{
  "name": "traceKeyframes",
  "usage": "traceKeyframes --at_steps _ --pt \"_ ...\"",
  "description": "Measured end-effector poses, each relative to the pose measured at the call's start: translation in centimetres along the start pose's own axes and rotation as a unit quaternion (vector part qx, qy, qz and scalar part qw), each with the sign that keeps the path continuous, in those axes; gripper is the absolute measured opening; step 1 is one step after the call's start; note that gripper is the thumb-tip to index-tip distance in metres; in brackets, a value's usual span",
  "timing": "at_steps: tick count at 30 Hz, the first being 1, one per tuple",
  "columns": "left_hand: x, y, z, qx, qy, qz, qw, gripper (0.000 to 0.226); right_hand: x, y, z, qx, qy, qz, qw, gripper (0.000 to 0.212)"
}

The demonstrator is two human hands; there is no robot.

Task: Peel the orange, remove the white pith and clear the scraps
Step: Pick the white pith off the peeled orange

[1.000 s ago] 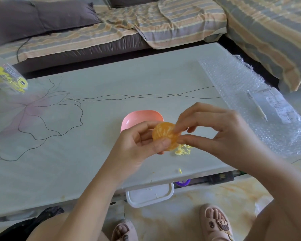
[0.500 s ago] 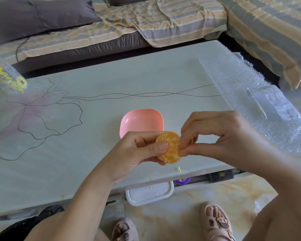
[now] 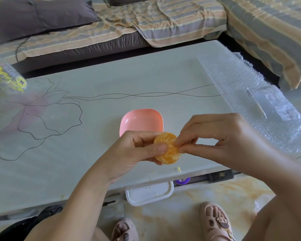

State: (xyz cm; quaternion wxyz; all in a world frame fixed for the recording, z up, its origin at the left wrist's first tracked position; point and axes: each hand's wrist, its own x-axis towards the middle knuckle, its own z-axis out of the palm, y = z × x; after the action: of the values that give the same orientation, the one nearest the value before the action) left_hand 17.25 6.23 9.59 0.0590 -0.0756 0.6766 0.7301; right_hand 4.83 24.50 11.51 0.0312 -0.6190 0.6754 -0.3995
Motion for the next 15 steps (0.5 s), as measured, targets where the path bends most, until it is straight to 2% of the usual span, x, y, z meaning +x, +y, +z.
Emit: traceKeyframes --at_steps 6,15 --pt "0.13 -0.10 -0.03 -0.007 0.002 -0.011 1.000 0.052 -0.05 -0.07 -0.05 -0.035 -0.031 -0.007 0.999 0.010" --pt "0.35 -0.23 0.12 -0.029 -0.039 -0.035 0.998 0.057 -0.08 -0.17 -0.57 -0.004 -0.065 0.001 0.998 0.010"
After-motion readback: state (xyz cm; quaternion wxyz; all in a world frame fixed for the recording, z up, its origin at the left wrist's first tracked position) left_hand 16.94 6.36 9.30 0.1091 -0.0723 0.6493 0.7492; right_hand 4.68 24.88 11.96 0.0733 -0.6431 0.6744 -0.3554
